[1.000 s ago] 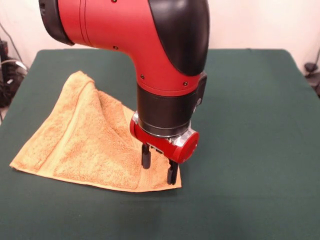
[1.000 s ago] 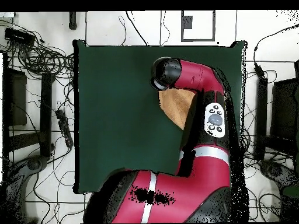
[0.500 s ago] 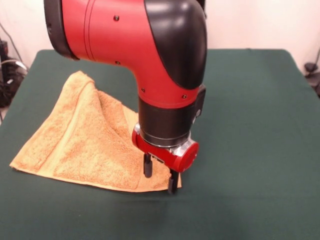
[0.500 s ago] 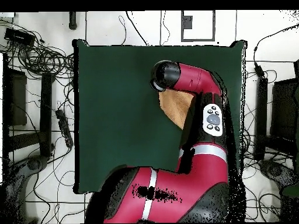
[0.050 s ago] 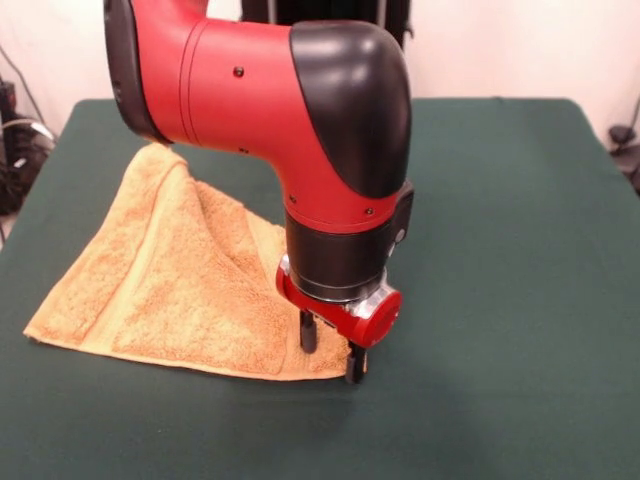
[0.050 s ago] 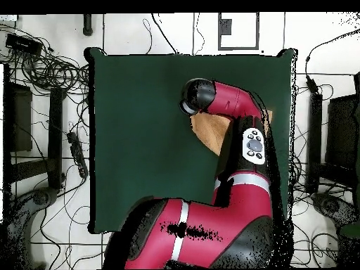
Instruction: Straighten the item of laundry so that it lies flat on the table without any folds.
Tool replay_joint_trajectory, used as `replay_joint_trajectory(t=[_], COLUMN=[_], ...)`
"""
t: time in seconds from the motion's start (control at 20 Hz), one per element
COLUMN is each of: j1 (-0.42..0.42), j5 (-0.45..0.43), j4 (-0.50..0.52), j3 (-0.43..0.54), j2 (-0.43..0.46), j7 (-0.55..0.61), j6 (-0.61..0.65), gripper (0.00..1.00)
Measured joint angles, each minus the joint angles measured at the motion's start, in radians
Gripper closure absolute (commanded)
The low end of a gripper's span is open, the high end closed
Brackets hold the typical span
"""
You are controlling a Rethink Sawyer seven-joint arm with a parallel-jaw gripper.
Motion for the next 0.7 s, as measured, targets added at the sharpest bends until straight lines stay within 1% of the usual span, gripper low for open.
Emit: replay_joint_trajectory(t=[0.7], j1=[0.0], j5=[0.028], j4=[0.013], j3=[-0.006], j2=[-0.001], j7=[0.0], j6=[-0.019], gripper=[0.0])
